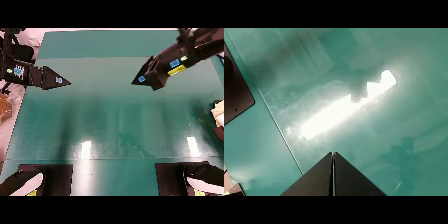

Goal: Fold the shirts.

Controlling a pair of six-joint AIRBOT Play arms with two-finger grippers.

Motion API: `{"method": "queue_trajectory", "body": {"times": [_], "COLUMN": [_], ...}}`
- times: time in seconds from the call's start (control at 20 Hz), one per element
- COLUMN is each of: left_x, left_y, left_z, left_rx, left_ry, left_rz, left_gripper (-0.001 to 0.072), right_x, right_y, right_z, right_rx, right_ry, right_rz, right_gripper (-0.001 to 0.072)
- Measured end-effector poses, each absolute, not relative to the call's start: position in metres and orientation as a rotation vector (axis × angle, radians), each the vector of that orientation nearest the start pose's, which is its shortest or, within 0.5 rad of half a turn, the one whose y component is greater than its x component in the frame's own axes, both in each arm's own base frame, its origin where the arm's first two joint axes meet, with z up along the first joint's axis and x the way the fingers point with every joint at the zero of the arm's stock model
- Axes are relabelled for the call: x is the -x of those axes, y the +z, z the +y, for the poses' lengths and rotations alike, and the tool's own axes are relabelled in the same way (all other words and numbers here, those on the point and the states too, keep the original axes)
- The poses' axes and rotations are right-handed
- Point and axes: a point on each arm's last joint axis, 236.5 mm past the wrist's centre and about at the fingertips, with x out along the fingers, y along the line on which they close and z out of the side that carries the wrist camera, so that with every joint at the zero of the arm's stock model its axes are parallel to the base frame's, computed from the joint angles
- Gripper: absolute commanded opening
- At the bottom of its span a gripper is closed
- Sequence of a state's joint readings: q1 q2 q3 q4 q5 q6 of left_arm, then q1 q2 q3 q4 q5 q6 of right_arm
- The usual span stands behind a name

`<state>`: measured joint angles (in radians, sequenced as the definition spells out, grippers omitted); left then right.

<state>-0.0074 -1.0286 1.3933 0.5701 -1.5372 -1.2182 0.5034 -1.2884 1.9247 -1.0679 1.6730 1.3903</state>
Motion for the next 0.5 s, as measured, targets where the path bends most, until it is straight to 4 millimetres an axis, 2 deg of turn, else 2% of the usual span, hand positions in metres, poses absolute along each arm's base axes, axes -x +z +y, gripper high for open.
{"method": "queue_trajectory", "body": {"times": [0.2,0.5], "left_x": [-0.276,-0.277], "left_y": [0.26,0.264], "left_z": [-0.206,-0.207], "left_rx": [0.341,0.357], "left_ry": [-1.056,-1.062], "left_rz": [0.888,0.877], "left_gripper": [0.0024,0.0024], "right_x": [-0.257,-0.267], "right_y": [0.254,0.23], "right_z": [0.293,0.308], "right_rx": [0.229,0.236], "right_ry": [1.063,1.07], "right_rz": [0.988,1.043], "right_gripper": [0.0019,0.0019]}}
